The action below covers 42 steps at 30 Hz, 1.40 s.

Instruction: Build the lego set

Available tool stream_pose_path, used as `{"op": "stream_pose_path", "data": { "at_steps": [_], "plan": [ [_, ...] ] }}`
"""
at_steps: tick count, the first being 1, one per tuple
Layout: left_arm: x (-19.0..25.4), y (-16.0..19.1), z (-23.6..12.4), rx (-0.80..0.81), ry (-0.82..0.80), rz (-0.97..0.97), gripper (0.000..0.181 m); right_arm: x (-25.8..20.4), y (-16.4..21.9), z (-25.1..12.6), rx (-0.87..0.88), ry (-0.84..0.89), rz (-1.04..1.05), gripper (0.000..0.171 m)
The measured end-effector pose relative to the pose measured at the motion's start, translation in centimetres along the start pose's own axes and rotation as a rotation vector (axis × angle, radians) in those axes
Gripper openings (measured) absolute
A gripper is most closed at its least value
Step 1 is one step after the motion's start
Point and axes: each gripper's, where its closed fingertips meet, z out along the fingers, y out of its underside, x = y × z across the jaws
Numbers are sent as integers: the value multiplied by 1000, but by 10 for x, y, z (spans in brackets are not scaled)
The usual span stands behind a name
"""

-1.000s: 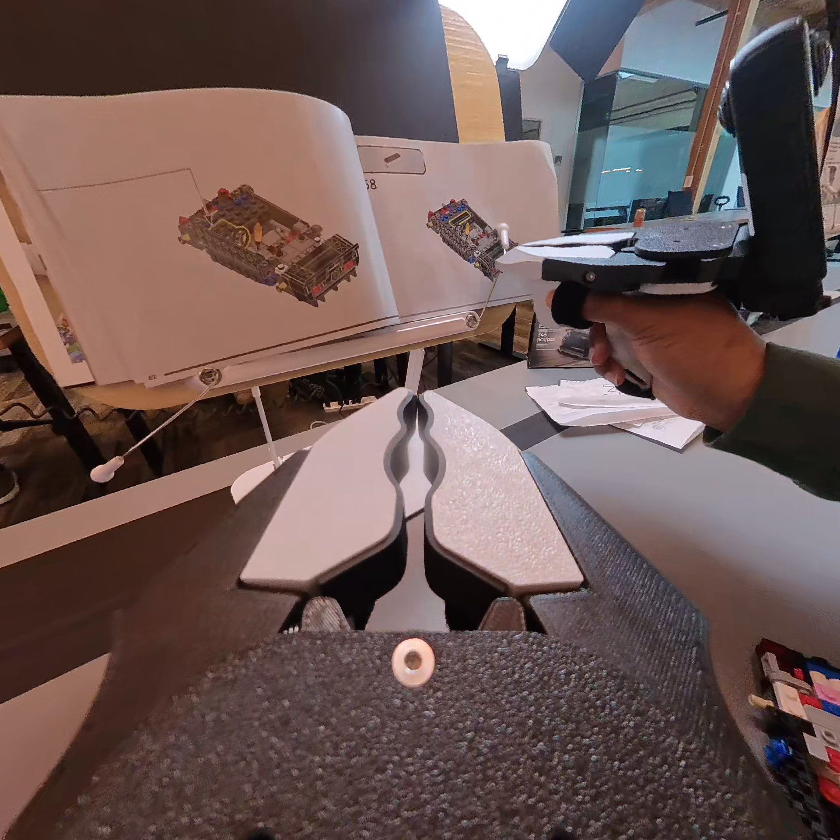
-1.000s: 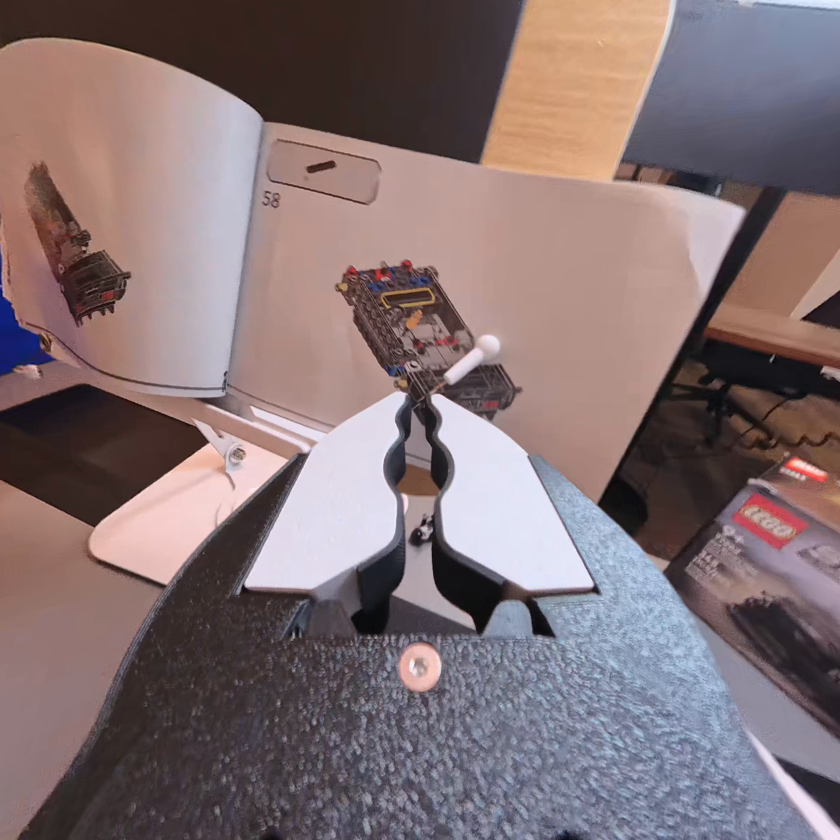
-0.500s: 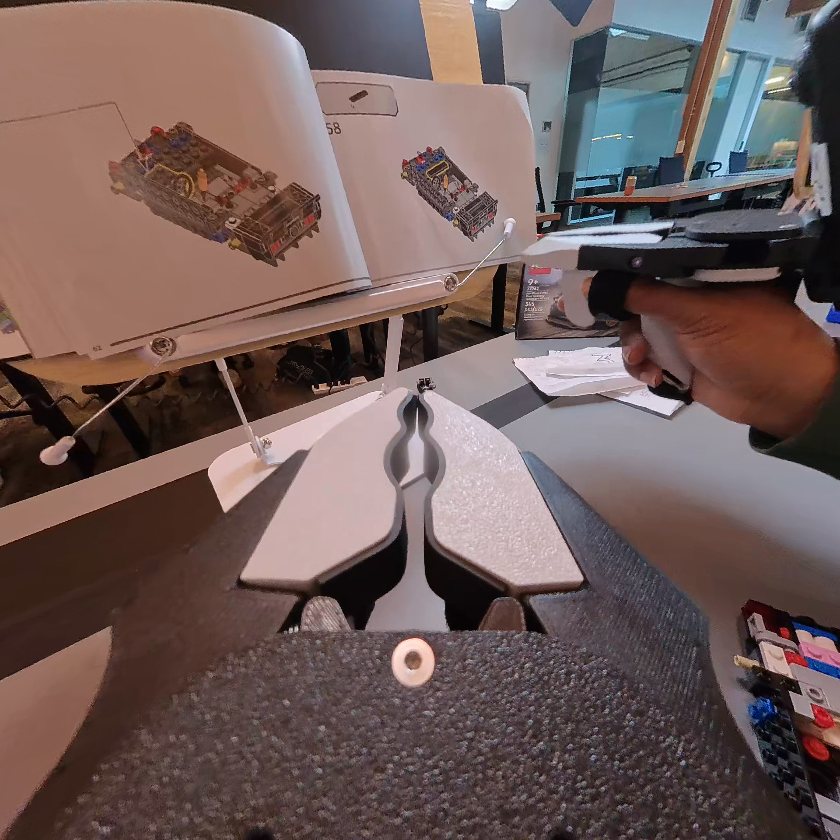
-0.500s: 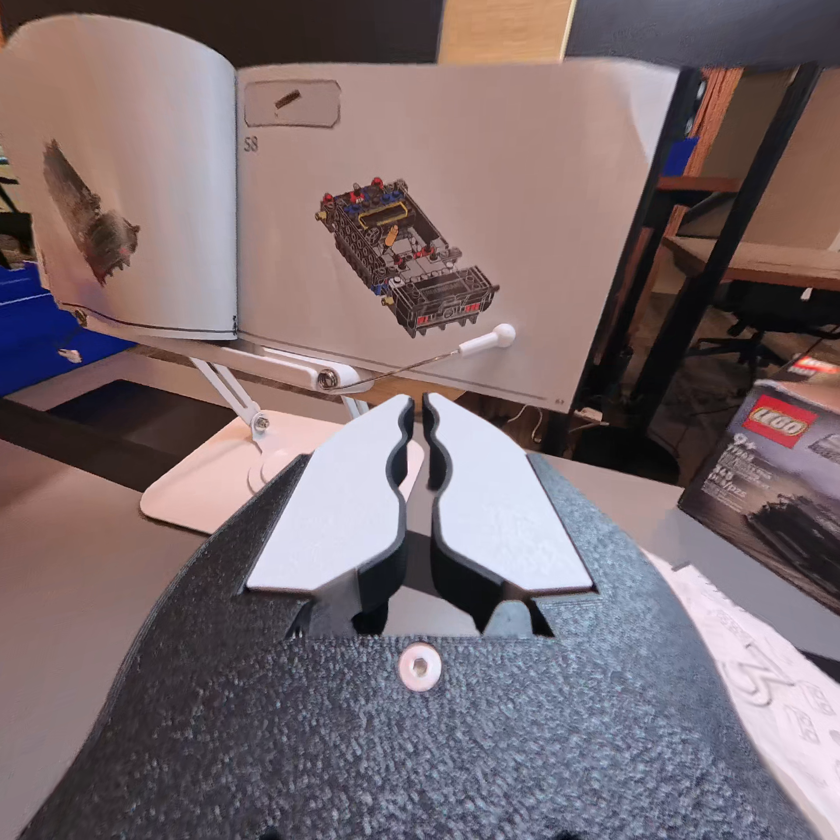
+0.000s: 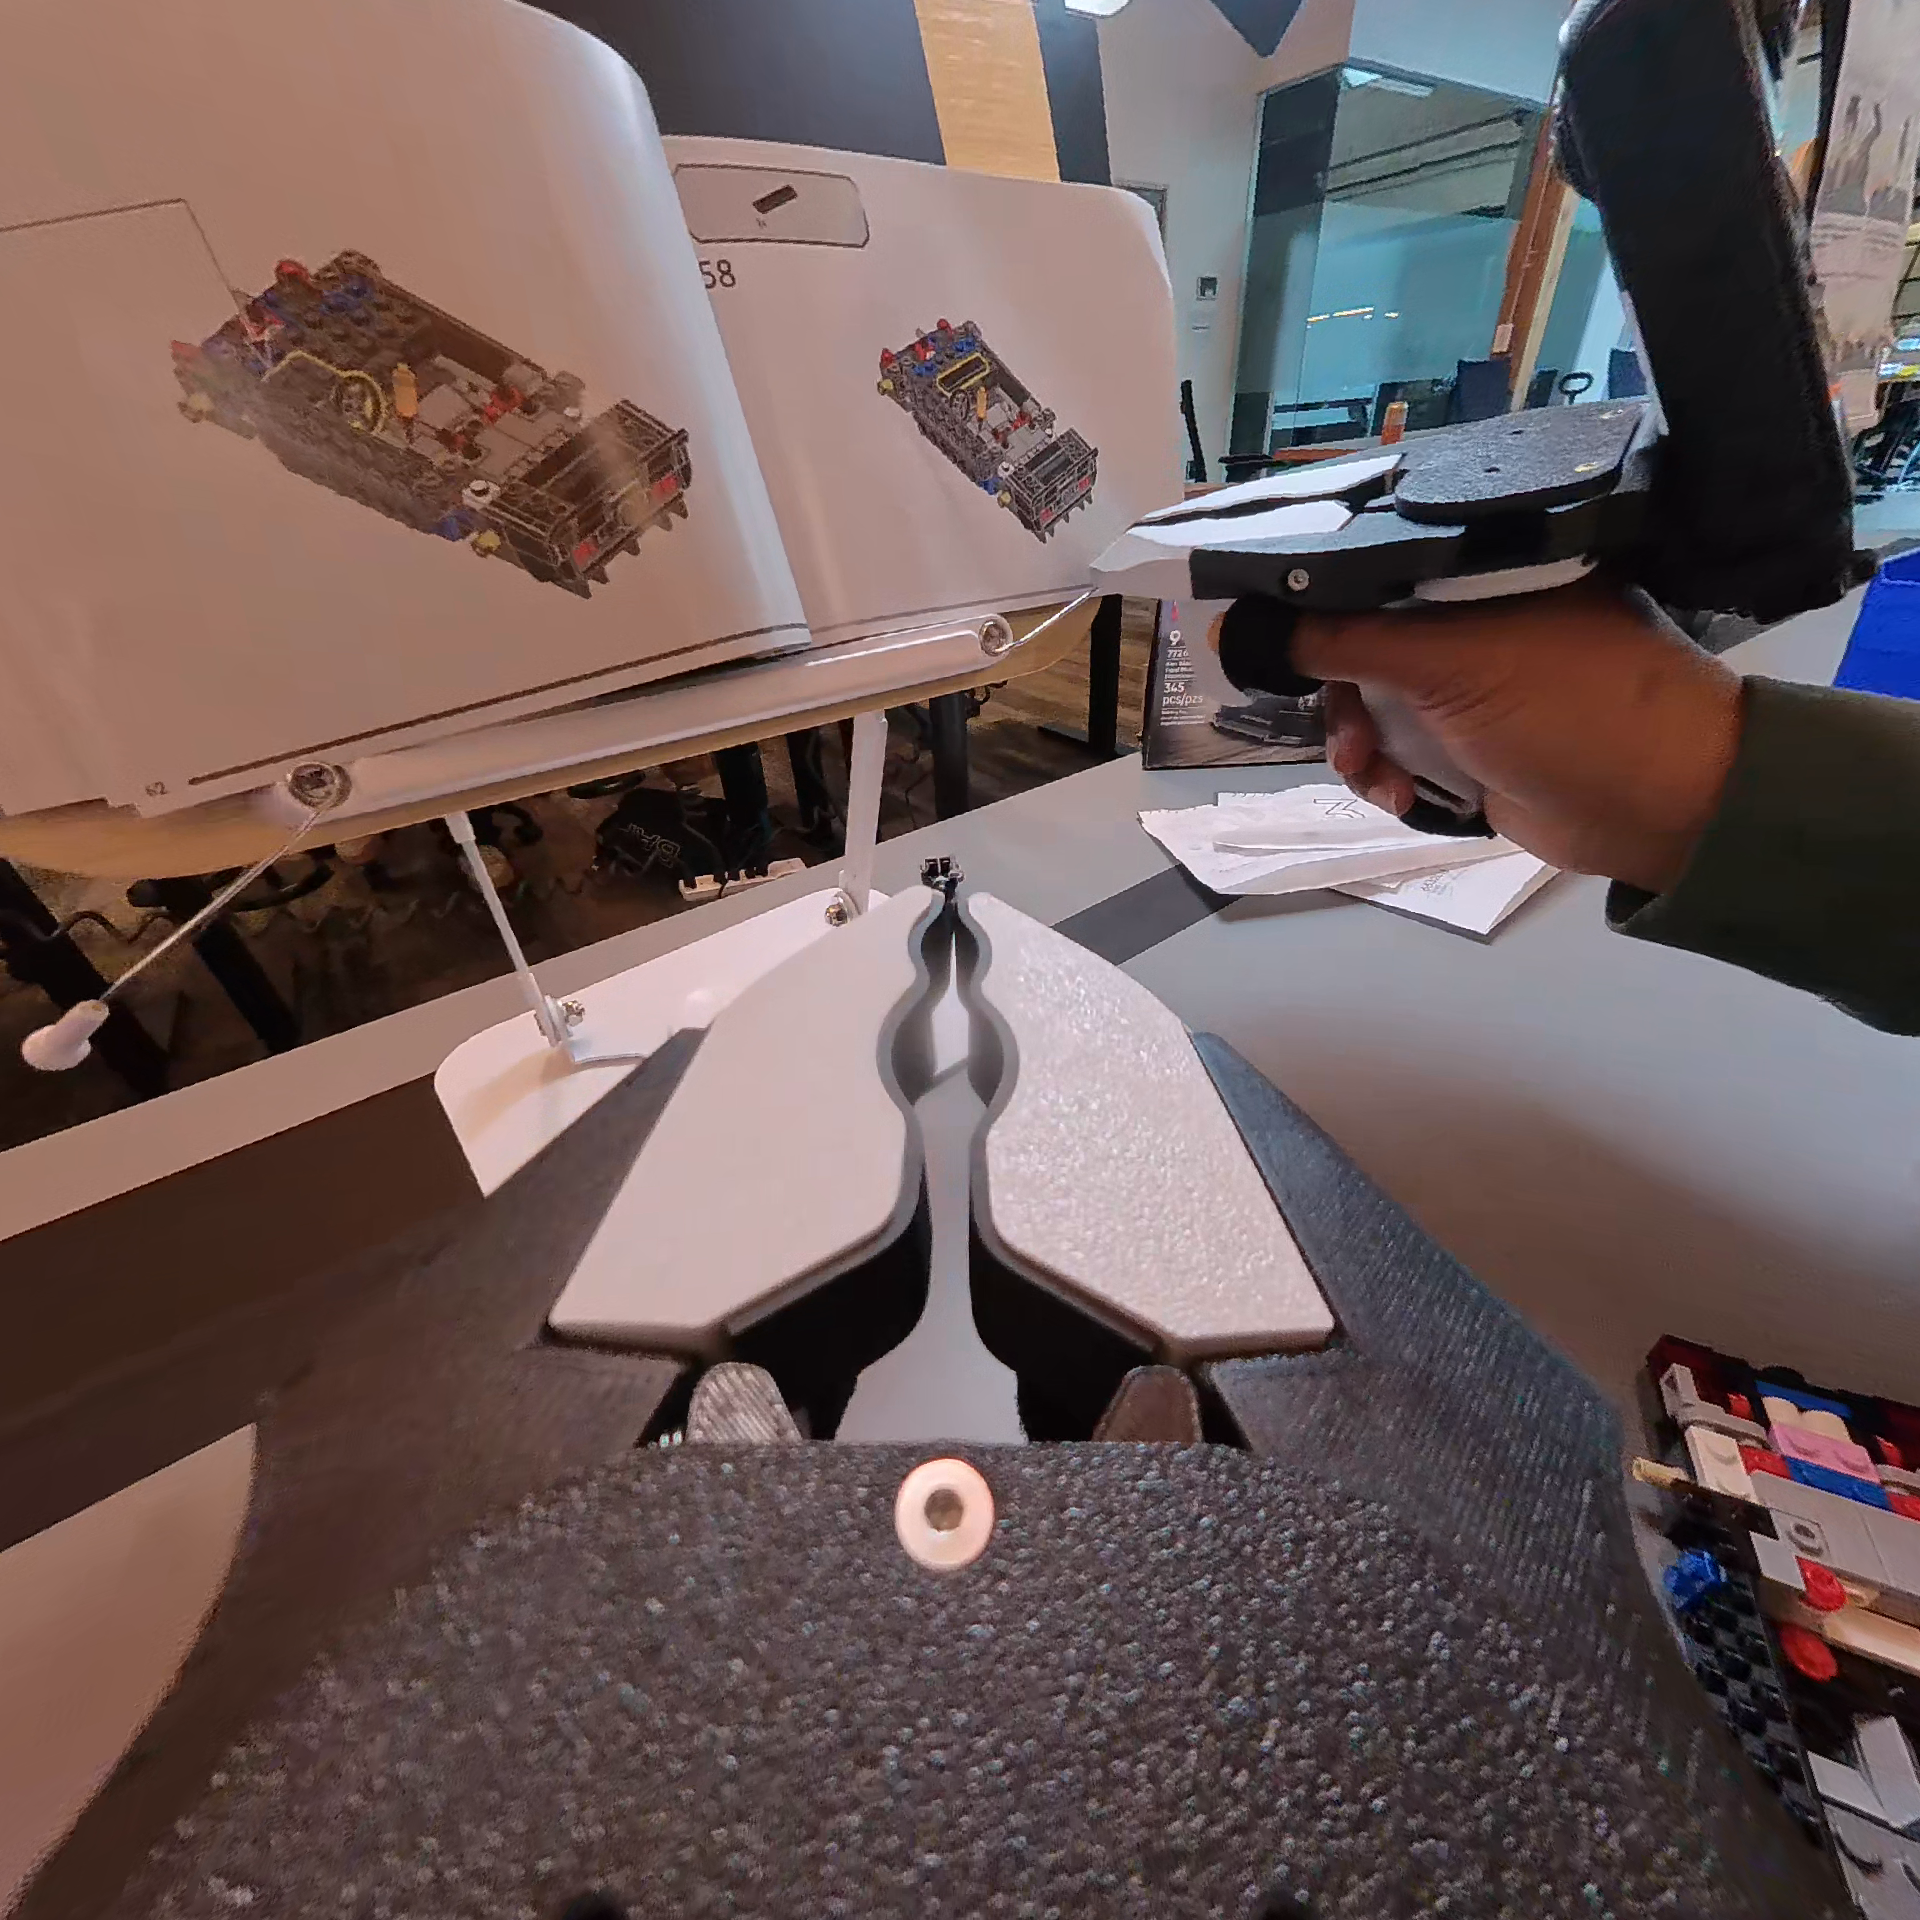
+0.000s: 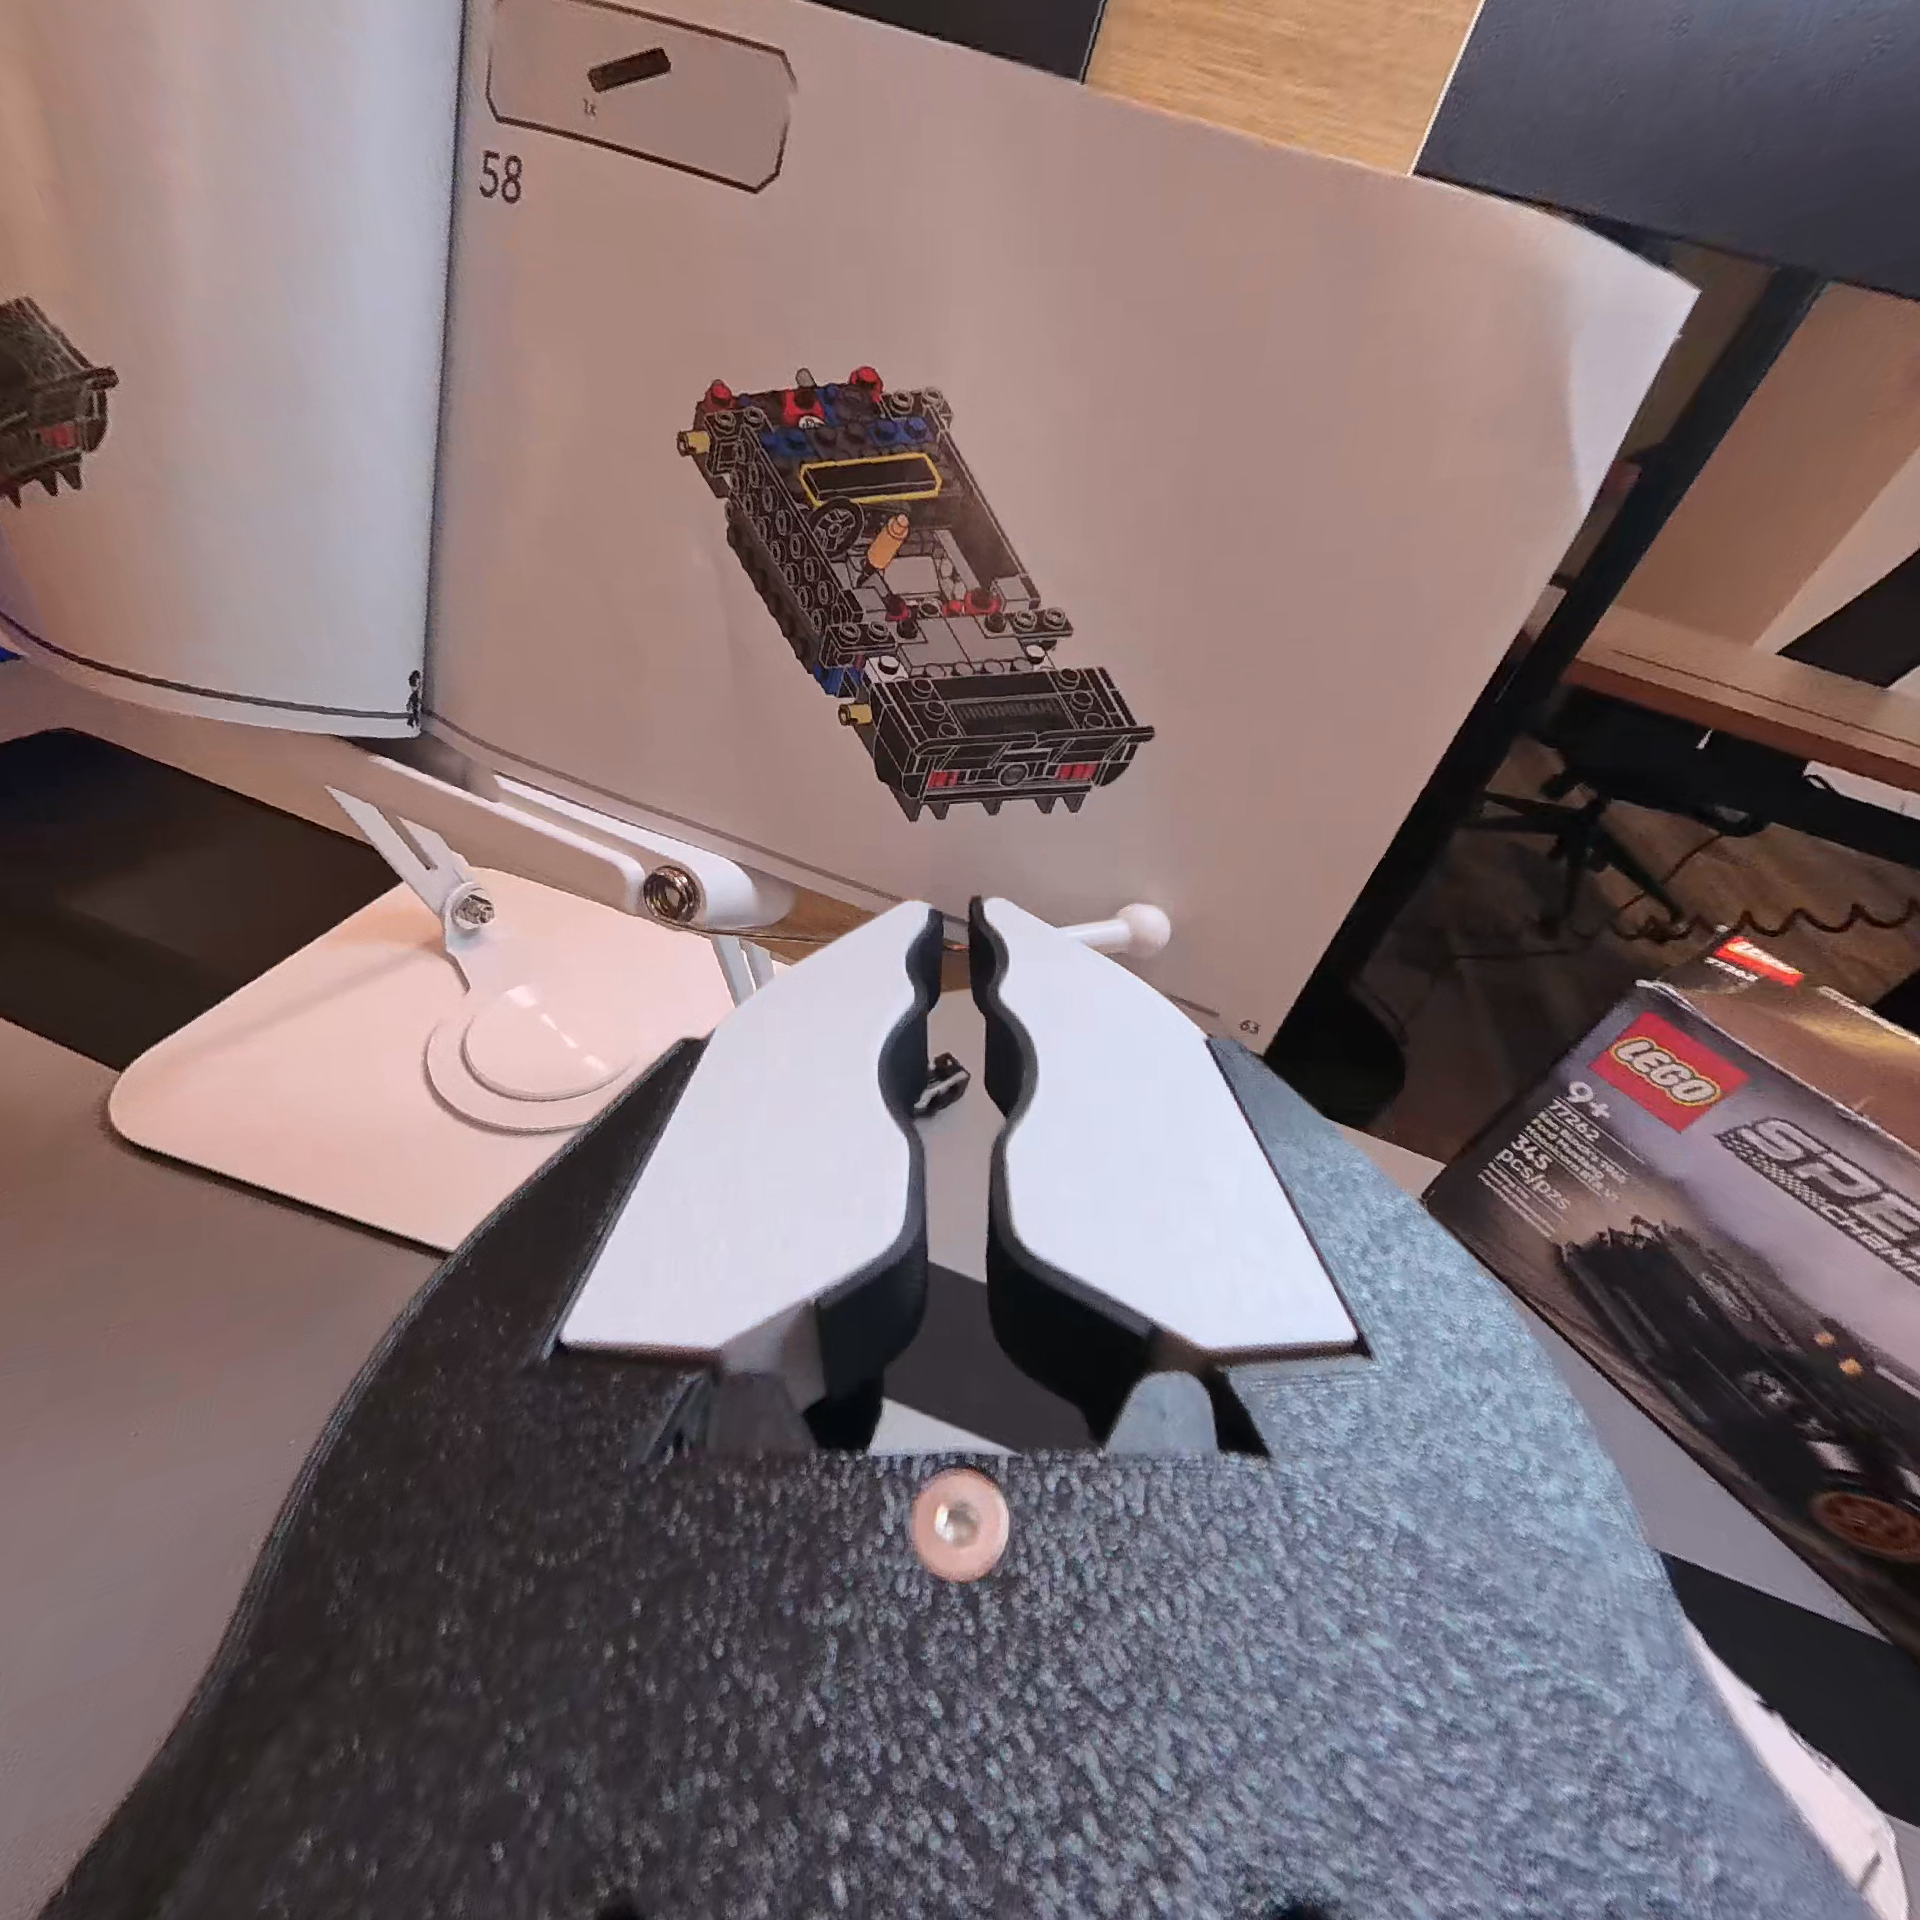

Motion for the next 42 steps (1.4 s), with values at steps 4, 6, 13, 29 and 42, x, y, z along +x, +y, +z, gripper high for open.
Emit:
{"op": "stream_pose_path", "data": {
  "at_steps": [4, 6, 13, 29, 42],
  "plan": [
    [-3, 1, 0, -1, -6, -11, 0, -1, -3, -3, -3, 0, -13, 6],
    [-3, 1, 0, 0, -6, -16, 0, -5, -14, -5, 24, -10, -20, 10],
    [4, 8, 4, -21, 12, -4, 0, -60, -73, -2, 135, -87, -164, 52],
    [6, 13, 6, -36, 37, 3, 0, -107, -90, 52, 134, 45, -361, 51],
    [-6, 6, 8, -11, 6, -46, 19, -77, -76, 30, 149, -43, -226, 24]
  ]
}}
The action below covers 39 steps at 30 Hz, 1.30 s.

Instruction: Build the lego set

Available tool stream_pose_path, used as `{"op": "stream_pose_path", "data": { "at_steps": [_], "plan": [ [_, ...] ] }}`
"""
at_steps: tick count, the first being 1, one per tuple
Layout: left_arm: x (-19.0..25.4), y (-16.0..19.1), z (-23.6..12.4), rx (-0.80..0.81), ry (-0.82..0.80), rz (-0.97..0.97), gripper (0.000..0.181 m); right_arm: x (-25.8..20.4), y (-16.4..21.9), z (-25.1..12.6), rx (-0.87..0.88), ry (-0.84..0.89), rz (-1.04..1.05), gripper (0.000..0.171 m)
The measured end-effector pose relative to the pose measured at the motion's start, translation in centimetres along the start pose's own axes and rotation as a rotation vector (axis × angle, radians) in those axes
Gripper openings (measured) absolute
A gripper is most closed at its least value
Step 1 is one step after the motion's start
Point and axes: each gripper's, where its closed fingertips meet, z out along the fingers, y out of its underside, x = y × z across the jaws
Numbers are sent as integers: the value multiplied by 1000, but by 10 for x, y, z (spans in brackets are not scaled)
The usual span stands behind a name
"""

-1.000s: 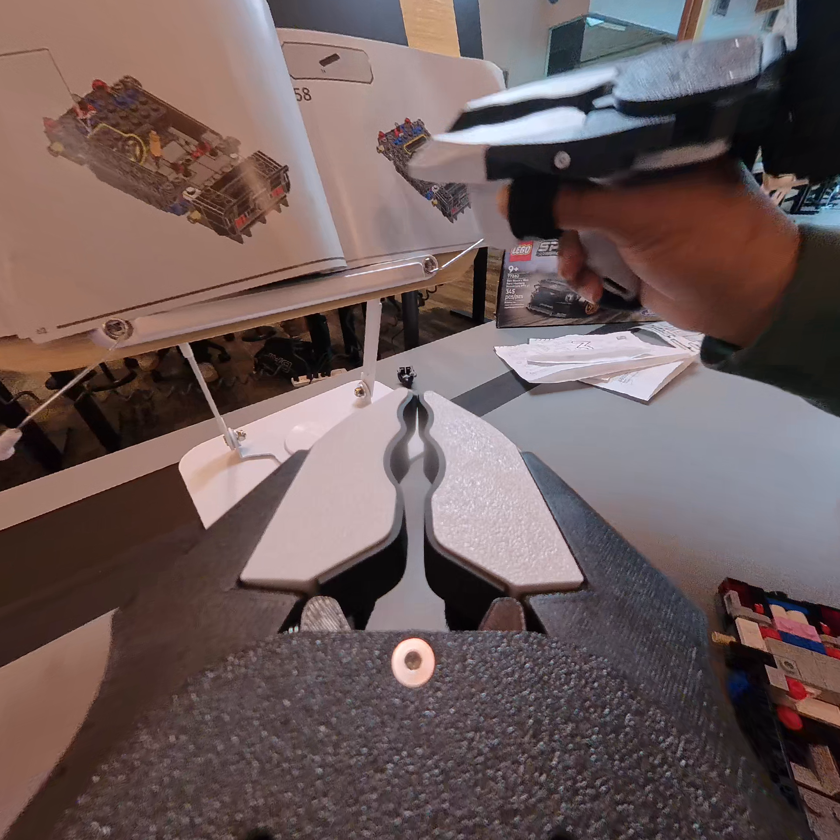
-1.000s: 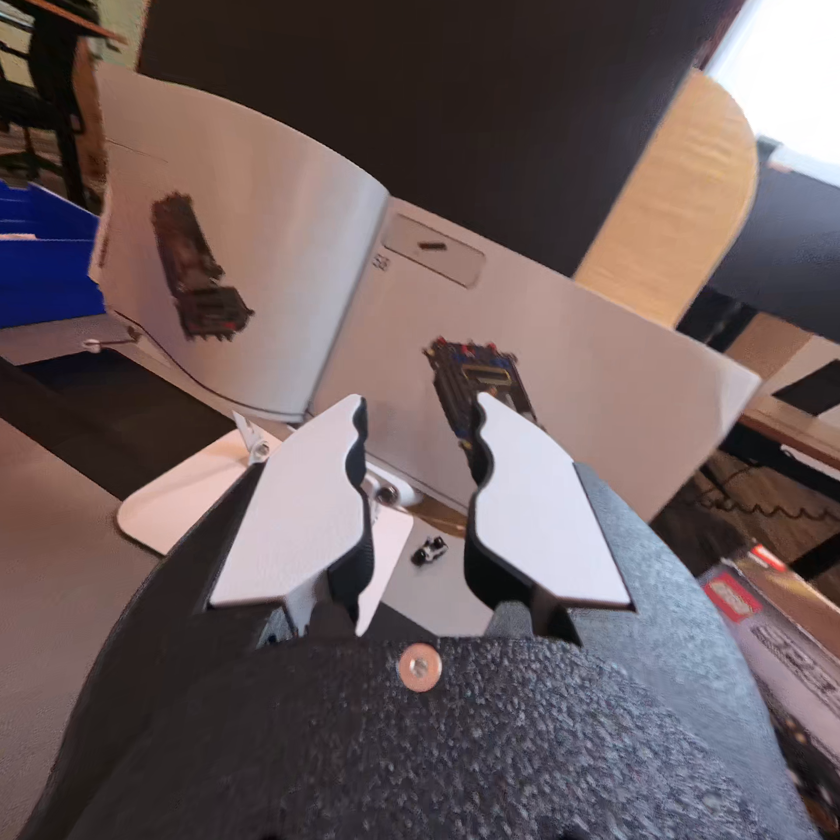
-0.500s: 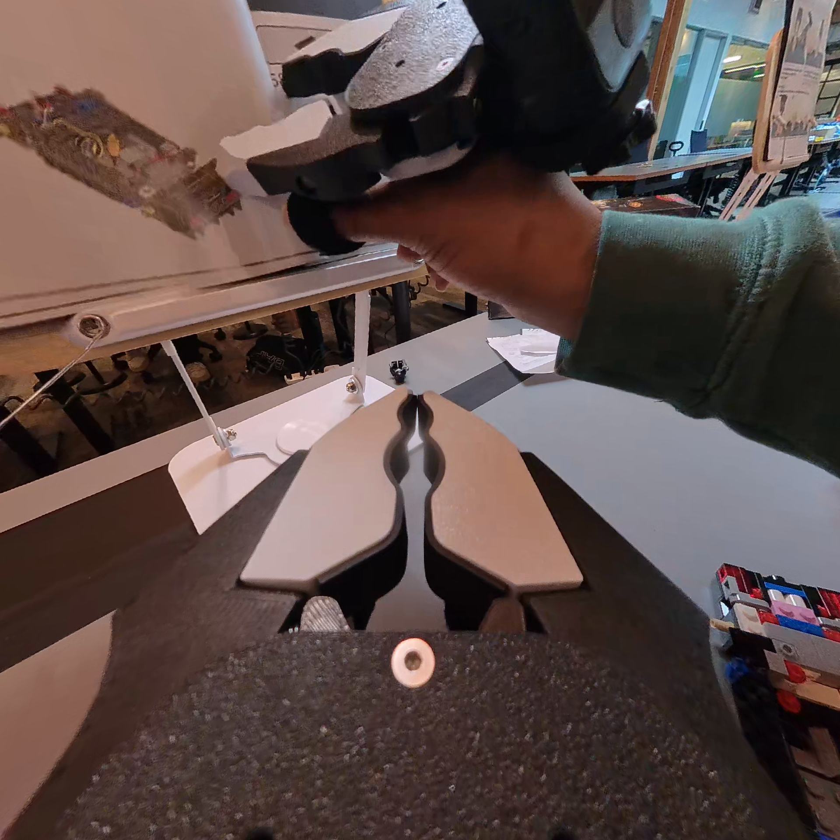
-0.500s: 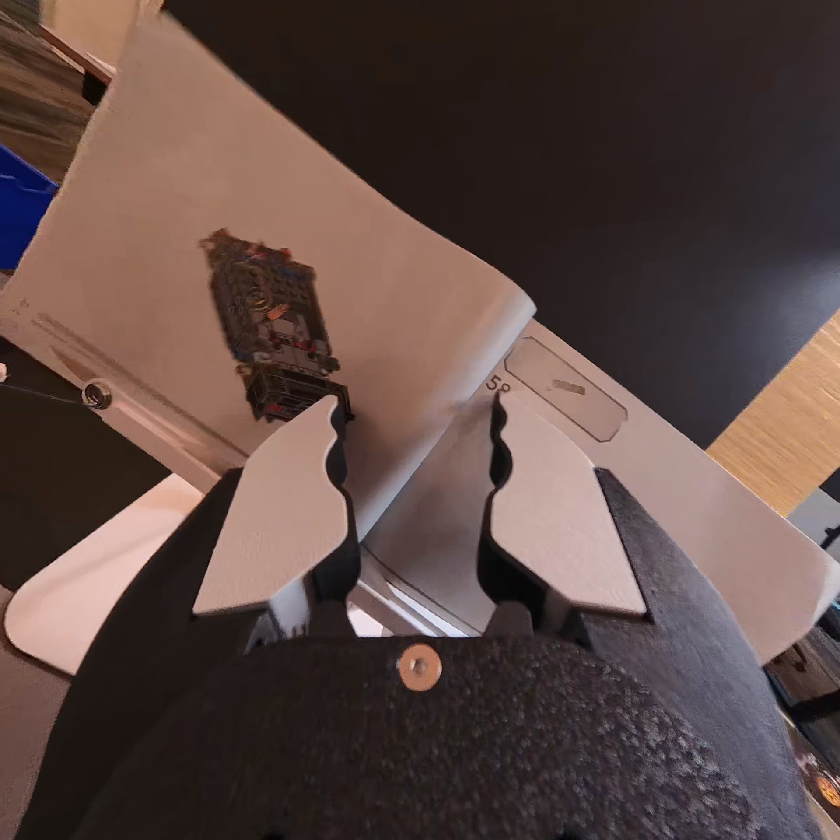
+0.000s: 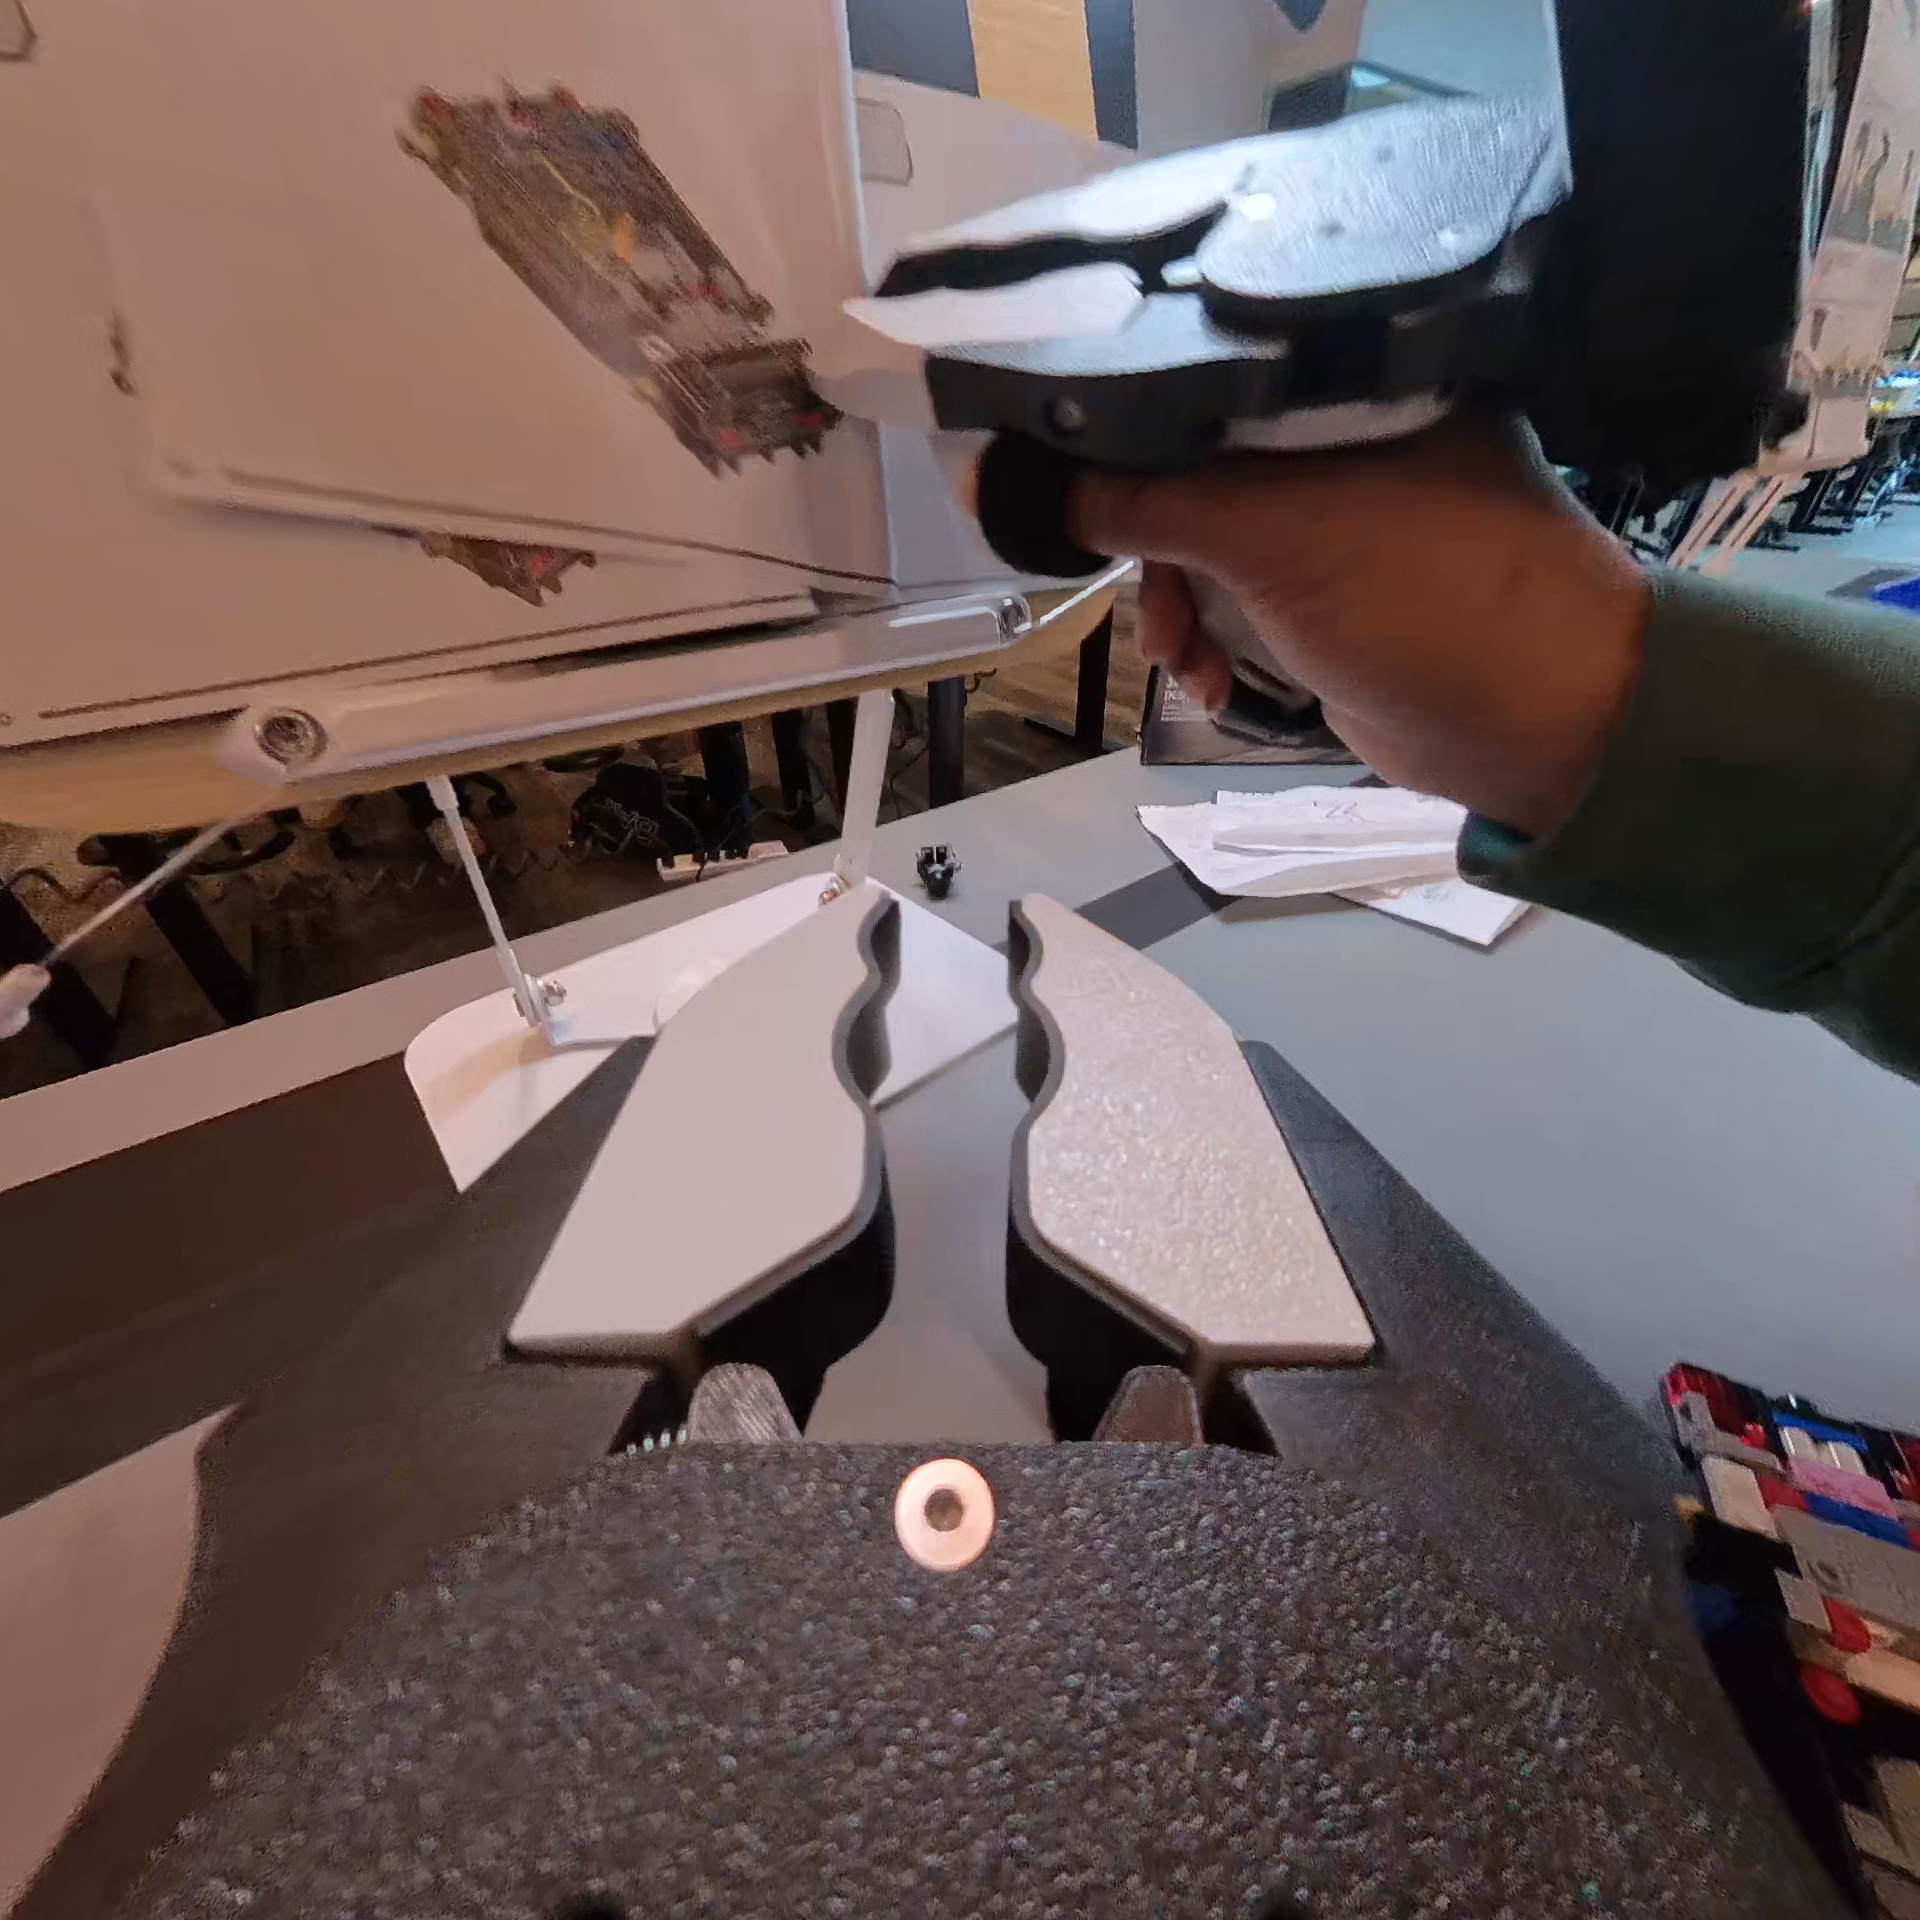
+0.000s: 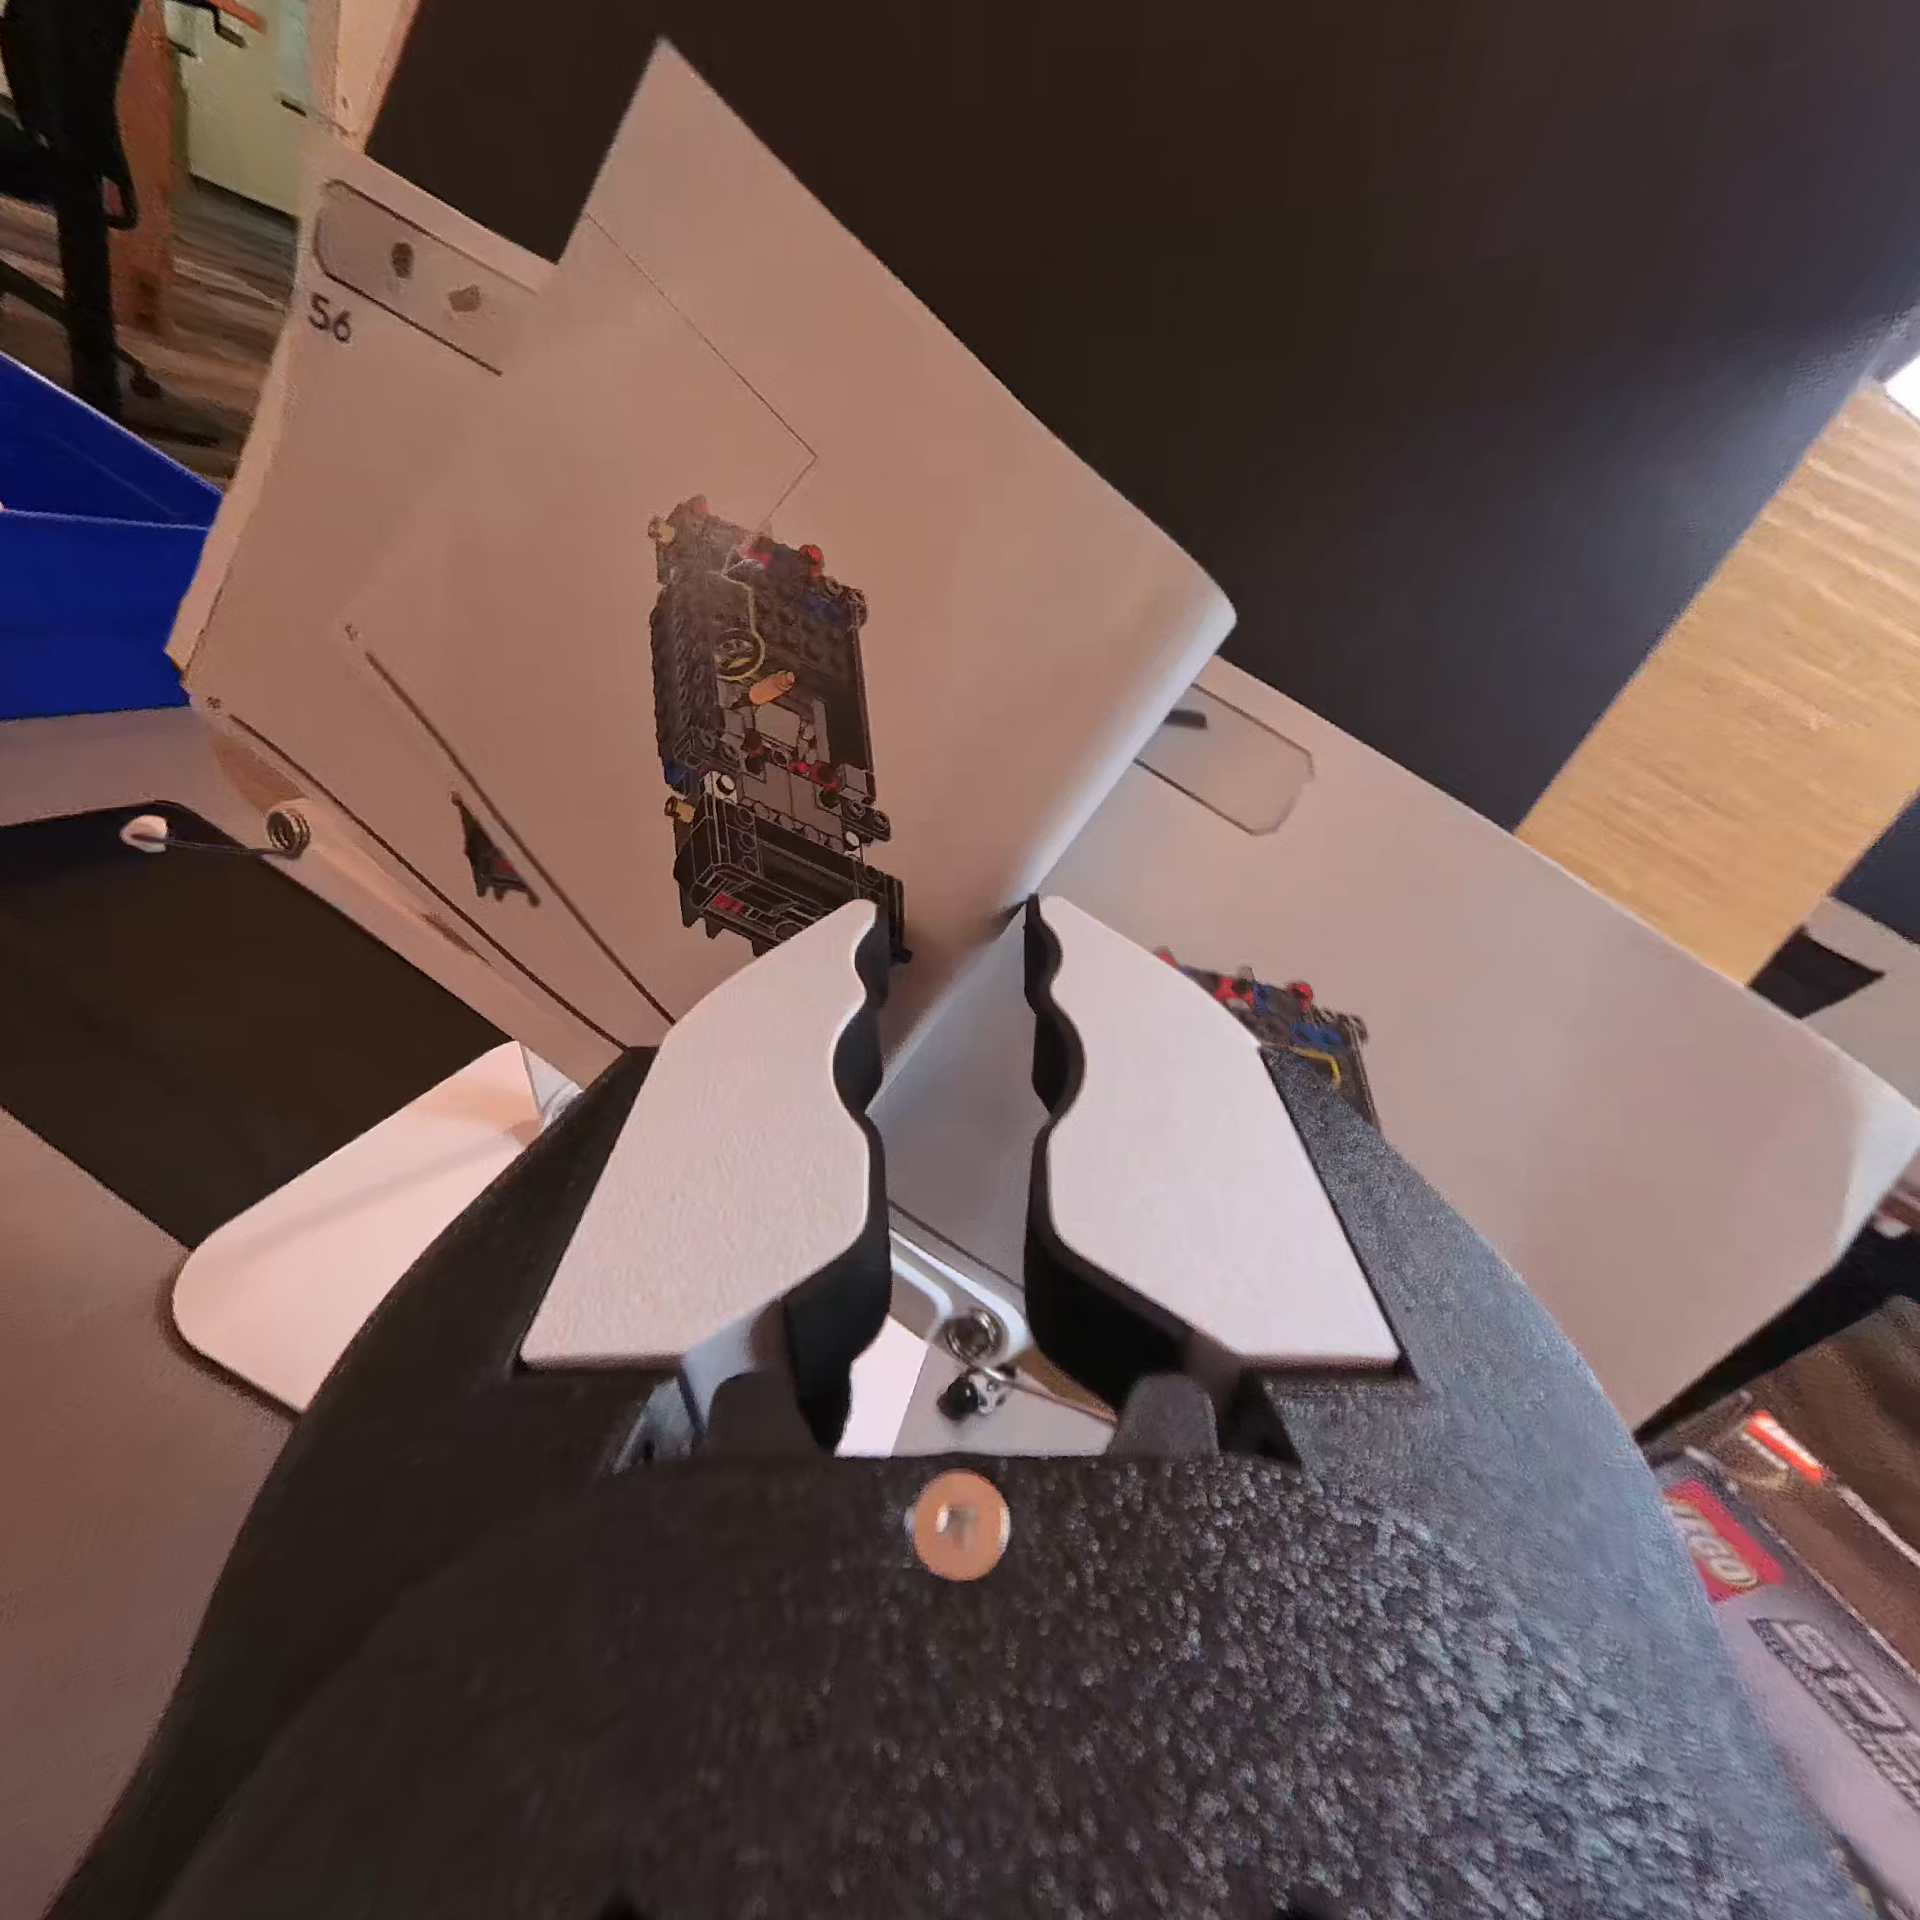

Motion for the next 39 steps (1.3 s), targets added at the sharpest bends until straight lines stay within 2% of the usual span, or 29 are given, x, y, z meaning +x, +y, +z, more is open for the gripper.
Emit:
{"op": "stream_pose_path", "data": {
  "at_steps": [3, 6, 8, 10, 11, 13, 14, 16, 18, 22, 25, 28, 34, 39],
  "plan": [
    [-10, -14, 9, 25, -8, -43, 33, 12, 14, -2, -18, -11, 60, 18],
    [-25, -26, 31, 2, 7, -188, 60, 22, 26, -1, -26, -34, 119, 11],
    [-48, -31, 45, 5, -42, -283, 75, 27, 31, -2, -22, -52, 153, 2],
    [-72, -36, 52, 39, -108, -339, 80, 28, 36, -2, -28, -89, 177, 0],
    [-73, -41, 54, 64, -76, -357, 75, 27, 38, -3, -32, -109, 183, 0],
    [-63, -57, 52, 121, -1, -320, 38, 28, 39, -8, -30, -127, 176, 1],
    [-60, -65, 49, 157, -5, -274, 25, 28, 39, -12, -22, -136, 176, 3],
    [-56, -74, 45, 189, -29, -187, 8, 29, 39, -20, -2, -155, 199, 6],
    [-47, -75, 45, 181, -8, -166, 1, 31, 34, -30, 30, -173, 239, 9],
    [-30, -79, 47, 185, 30, -159, 1, 29, 13, -55, 103, -230, 279, 17],
    [-13, -83, 51, 190, 65, -133, 3, 11, -12, -80, 137, -353, 288, 35],
    [4, -87, 56, 195, 91, -113, 4, -3, -33, -102, 151, -403, 231, 50],
    [24, -87, 65, 198, 135, -96, 10, -31, -50, -132, 132, -477, 138, 52],
    [45, -76, 73, 168, 183, -13, 28, -43, -50, -133, 81, -474, 137, 58]
  ]
}}
